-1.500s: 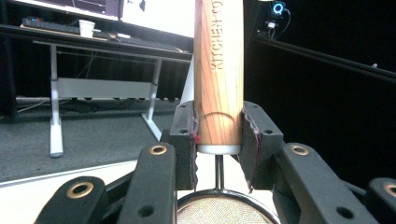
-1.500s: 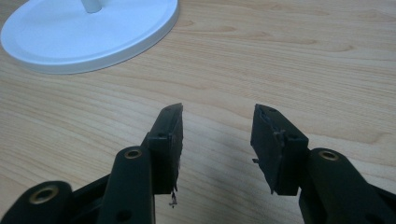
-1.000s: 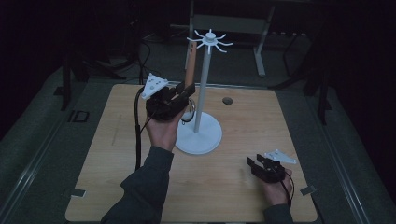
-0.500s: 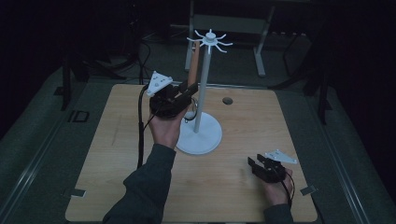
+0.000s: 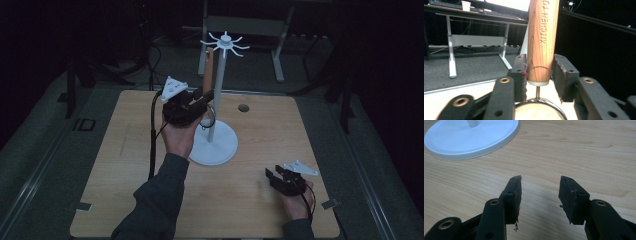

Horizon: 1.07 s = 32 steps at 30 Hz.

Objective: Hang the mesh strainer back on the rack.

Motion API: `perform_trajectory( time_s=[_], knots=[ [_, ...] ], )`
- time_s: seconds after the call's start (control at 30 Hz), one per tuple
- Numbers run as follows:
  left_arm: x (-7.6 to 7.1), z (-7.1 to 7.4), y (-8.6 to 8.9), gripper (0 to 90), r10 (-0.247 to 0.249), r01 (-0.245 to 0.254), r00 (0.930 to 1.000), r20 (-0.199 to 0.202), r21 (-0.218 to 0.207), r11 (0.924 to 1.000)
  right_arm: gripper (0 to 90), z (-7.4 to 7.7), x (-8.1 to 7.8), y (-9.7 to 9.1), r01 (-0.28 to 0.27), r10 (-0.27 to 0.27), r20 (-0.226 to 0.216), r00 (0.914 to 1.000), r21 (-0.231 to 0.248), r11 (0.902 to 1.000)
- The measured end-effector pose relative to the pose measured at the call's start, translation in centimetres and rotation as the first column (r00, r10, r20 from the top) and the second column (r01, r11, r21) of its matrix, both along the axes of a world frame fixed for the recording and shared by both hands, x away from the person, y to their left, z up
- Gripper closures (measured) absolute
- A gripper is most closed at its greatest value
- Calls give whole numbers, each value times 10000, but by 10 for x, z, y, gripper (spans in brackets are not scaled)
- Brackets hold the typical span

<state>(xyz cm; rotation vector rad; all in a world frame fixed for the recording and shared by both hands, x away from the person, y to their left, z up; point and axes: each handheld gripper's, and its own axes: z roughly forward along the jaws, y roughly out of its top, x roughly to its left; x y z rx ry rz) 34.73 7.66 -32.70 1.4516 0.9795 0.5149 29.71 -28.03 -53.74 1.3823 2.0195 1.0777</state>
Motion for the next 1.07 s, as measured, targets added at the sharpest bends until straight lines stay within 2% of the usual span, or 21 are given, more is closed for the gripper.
perform_trajectory(
  time_s=[0.37, 0.8, 1.07],
  knots=[
    [-4, 2, 7, 504, 156, -154, 9998, 145, -106, 9998, 521, 0, 0, 0, 8, -8, 17, 10000, -41, 10000],
    [-8, 3, 7, 473, 157, -154, 9992, 378, -91, 9998, 518, 0, 0, 0, 9, -8, 12, 10000, -77, 10000],
    [-11, 0, 11, 464, 124, -125, 9995, 291, 37, 9999, 510, -2, 1, -1, 129, -129, -20, 9999, -257, 9996]
  ],
)
